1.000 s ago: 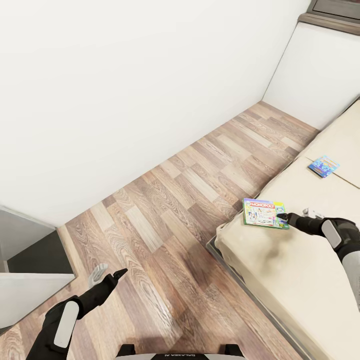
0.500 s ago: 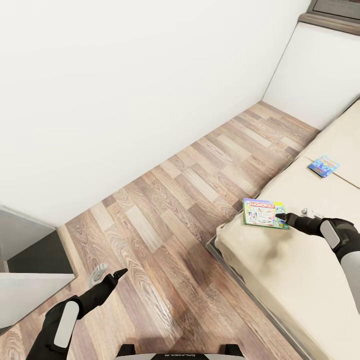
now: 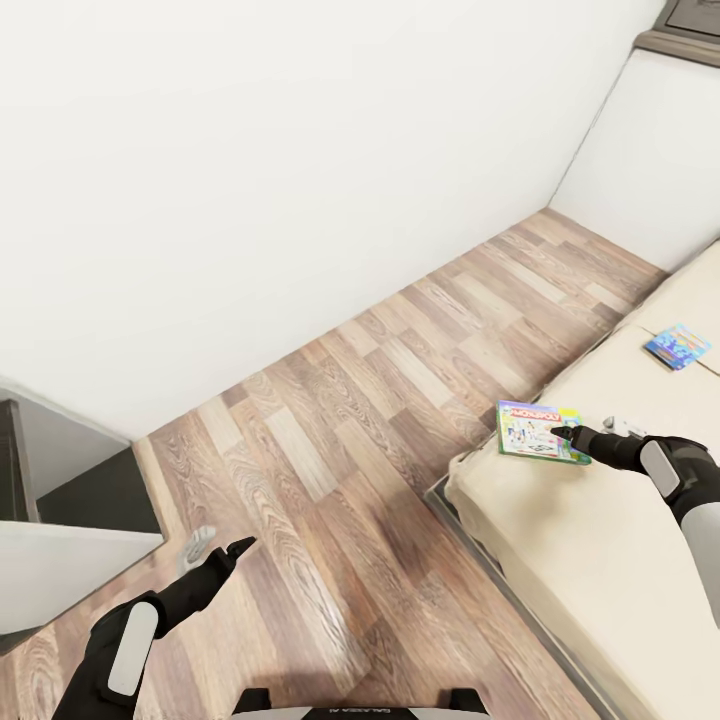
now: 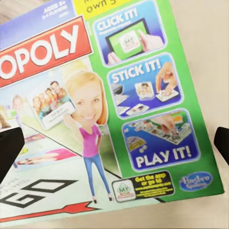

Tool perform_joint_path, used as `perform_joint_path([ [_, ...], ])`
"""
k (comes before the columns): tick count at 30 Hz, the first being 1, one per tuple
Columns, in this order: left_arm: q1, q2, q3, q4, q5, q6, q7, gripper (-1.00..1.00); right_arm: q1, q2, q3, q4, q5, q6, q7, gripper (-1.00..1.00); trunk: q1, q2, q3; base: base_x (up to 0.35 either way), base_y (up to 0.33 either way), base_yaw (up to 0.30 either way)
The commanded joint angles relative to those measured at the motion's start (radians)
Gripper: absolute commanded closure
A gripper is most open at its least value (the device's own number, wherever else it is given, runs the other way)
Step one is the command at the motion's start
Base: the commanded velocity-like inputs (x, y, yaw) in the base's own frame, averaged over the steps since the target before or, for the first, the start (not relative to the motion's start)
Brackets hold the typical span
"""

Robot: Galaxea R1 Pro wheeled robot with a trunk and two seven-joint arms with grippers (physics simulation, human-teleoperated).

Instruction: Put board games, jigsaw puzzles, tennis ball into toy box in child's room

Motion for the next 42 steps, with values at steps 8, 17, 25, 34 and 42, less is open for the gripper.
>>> perform_joint_path([
  [8, -0.001, -0.001, 0.004, -0.001, 0.002, 0.008, -0.003, -1.00, -0.001, 0.000, -0.005, -0.001, -0.002, 0.007, 0.003, -1.00, 0.000, 0.000, -0.001, 0.000, 0.000, 0.069],
  [17, -0.001, -0.001, 0.004, -0.001, 0.002, 0.008, -0.003, -1.00, -0.001, 0.000, -0.005, -0.002, -0.002, 0.007, 0.004, -1.00, 0.000, 0.000, -0.001, 0.000, 0.000, 0.018],
  [25, -0.001, -0.001, 0.004, -0.001, 0.002, 0.008, -0.003, -1.00, -0.001, 0.000, -0.005, -0.001, -0.002, 0.007, 0.031, -1.00, 0.000, 0.000, -0.001, 0.000, 0.000, 0.004],
  [34, 0.000, 0.000, 0.004, -0.001, 0.002, 0.008, -0.002, -1.00, -0.001, 0.000, -0.005, -0.001, -0.002, 0.005, 0.048, -1.00, 0.000, 0.000, -0.001, 0.000, 0.000, 0.001],
  [42, -0.001, -0.001, 0.004, -0.001, 0.002, 0.008, -0.002, -1.00, -0.001, 0.000, -0.006, -0.001, -0.002, 0.004, 0.050, -1.00, 0.000, 0.000, -0.001, 0.000, 0.000, 0.000],
])
